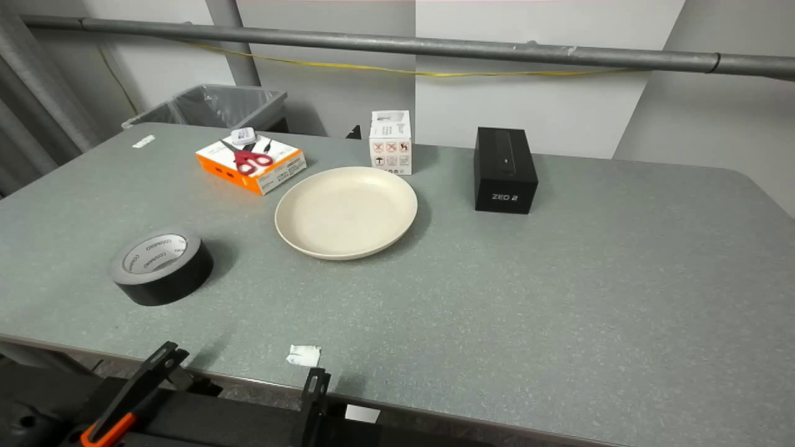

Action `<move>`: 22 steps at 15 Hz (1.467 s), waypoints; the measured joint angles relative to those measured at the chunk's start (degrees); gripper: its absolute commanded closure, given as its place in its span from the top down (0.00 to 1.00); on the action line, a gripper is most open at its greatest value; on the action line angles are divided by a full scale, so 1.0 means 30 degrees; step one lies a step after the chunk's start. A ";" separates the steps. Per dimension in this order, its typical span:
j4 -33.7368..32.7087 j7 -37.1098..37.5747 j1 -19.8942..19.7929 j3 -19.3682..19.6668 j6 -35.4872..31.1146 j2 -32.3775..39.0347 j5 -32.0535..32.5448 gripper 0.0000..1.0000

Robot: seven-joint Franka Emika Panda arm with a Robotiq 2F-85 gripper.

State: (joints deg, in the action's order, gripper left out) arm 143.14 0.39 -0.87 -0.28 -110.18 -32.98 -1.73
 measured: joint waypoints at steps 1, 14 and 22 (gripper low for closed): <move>-0.0001 0.0001 0.0015 -0.0046 -0.0035 0.0105 -0.0050 1.00; 0.1799 0.0727 0.1651 -0.3319 -0.7126 0.7504 0.1246 1.00; 0.1796 0.0726 0.1756 -0.3285 -0.7580 0.7912 0.1135 1.00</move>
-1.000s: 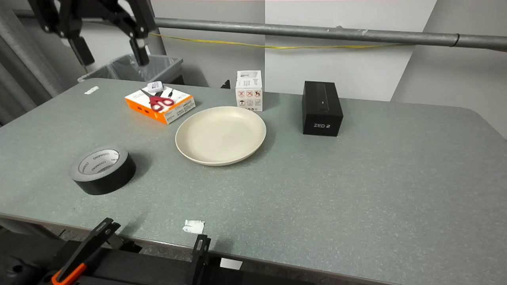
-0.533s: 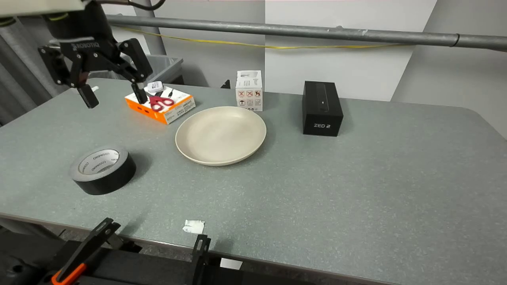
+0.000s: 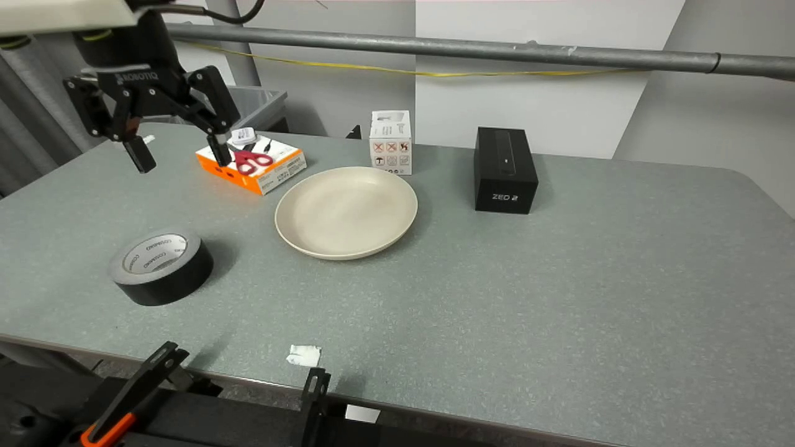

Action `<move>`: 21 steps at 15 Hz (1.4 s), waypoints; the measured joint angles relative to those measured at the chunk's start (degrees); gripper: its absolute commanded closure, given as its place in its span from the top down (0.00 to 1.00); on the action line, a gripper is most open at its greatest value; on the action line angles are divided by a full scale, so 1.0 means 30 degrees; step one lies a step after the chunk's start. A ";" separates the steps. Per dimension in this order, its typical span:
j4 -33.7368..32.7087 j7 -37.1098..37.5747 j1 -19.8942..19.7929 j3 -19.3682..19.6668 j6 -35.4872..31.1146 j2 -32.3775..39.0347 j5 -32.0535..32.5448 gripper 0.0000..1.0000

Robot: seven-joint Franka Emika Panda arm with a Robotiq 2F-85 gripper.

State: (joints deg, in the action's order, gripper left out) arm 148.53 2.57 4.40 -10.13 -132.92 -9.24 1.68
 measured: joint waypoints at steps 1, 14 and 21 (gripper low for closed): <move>0.0052 0.0000 0.0105 -0.0007 -0.0404 0.0300 -0.0005 1.00; 0.0063 0.0044 0.1394 -0.0141 -0.3433 0.5773 -0.0184 1.00; -0.0554 -0.0003 0.1420 -0.0190 -0.5557 0.8155 -0.0986 0.34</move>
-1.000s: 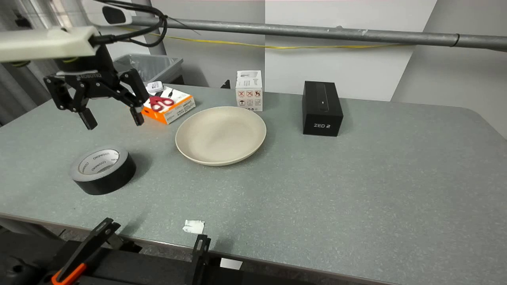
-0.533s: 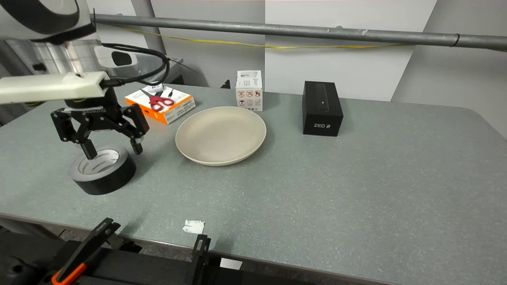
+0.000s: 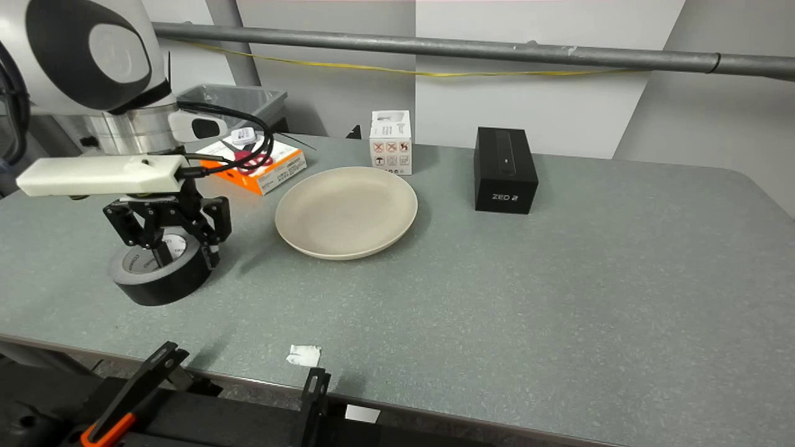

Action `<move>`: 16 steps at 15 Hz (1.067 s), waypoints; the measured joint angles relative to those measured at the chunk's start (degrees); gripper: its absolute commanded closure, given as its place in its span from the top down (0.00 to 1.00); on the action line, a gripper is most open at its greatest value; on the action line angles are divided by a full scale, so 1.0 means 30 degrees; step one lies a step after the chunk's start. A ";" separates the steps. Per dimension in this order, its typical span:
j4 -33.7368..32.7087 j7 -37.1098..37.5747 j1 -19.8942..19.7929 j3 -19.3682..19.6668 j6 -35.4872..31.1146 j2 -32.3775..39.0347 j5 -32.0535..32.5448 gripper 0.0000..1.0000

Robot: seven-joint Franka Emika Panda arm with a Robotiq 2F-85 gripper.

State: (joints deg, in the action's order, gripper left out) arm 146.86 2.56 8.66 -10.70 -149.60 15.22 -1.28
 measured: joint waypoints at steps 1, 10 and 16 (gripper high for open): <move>-0.0138 -0.0008 0.0000 -0.0009 -0.0136 0.0185 -0.0174 0.28; -0.1062 -0.0295 -0.0873 0.0148 -0.0286 -0.0523 -0.2258 0.06; -0.0677 -0.0761 -0.2779 0.2129 -0.0284 -0.3692 -0.3521 0.06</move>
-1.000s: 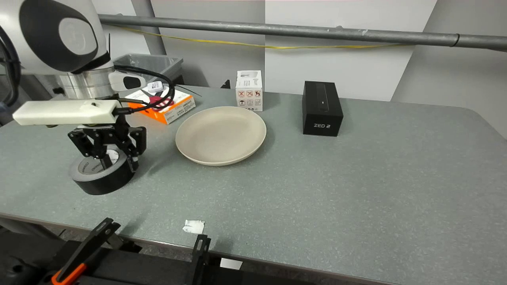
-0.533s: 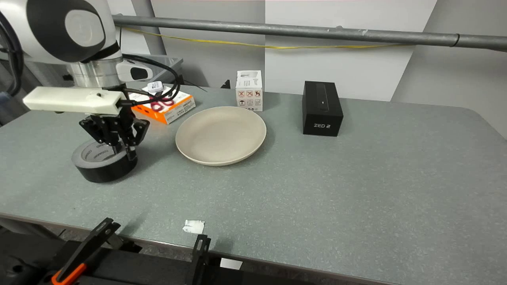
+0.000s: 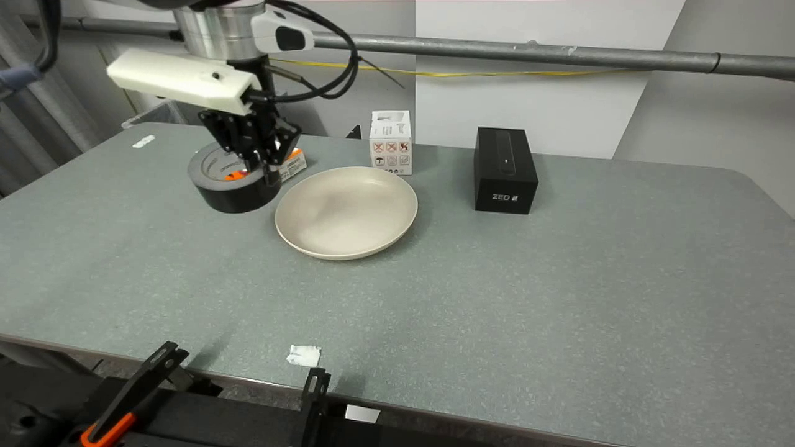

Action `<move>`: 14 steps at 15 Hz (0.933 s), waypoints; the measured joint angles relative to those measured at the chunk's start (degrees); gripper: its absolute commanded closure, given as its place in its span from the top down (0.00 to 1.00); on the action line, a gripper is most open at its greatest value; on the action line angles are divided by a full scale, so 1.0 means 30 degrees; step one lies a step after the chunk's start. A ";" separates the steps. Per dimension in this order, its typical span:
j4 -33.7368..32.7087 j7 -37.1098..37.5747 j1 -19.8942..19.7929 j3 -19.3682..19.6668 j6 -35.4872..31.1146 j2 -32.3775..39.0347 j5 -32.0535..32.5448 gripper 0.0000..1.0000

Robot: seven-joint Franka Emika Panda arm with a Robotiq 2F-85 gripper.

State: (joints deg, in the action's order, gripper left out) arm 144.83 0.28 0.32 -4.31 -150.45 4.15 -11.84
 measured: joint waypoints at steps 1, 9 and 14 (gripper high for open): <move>0.0030 0.0011 -0.0232 0.0512 0.0000 -0.0262 0.0002 0.06; -0.0896 0.1601 -0.1181 0.3002 -0.0010 0.1316 0.0647 0.06; -0.2421 0.3389 -0.1181 0.3444 -0.0011 0.3563 0.1581 0.06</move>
State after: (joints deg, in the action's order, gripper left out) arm 137.57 10.44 -3.23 6.02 -150.48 14.83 -7.10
